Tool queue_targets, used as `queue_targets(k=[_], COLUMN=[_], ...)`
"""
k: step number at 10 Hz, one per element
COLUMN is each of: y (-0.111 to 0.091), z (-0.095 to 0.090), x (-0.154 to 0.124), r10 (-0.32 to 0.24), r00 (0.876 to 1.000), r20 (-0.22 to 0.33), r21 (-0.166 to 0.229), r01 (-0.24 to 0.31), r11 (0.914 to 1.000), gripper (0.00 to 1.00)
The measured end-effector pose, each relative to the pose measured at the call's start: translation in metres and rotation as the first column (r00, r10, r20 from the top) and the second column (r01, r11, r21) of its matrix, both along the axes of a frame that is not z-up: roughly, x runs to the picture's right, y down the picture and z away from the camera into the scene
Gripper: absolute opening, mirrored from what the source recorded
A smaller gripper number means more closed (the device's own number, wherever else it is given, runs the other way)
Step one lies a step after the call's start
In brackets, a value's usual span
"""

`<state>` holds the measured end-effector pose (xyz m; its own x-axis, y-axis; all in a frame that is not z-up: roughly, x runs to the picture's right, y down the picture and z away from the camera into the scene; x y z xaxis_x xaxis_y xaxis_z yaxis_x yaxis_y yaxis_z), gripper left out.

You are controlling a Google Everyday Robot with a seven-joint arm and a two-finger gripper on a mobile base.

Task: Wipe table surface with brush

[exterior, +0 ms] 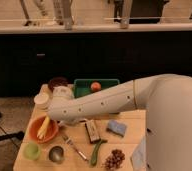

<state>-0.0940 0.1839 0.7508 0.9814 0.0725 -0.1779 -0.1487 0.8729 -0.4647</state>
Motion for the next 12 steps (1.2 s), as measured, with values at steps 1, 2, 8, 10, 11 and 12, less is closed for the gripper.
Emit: queue_targets(k=[1,2,8,10,11,12], y=[0.01,0.023,0.04,0.028,0.021,0.018], z=[-0.004,-0.009,0.005,0.021,0.03,0.033], x=[-0.001,0.001,0.074,0.078,0.076,0.074], r10=[-0.014,-0.021,0.032,0.045,0.047,0.046], r00=[1.0,1.0,0.997,0.994,0.993,0.993], r20=[0.007,0.015,-0.072,-0.099,-0.107,-0.11], r21=[-0.008,-0.02,-0.079,-0.086,-0.088,-0.088], r01=[0.014,0.021,-0.037,-0.054,-0.056,-0.056], r11=[0.9999,0.9996,0.9962,0.9949,0.9945,0.9946], gripper=[0.0,0.0,0.0,0.0,0.0,0.0])
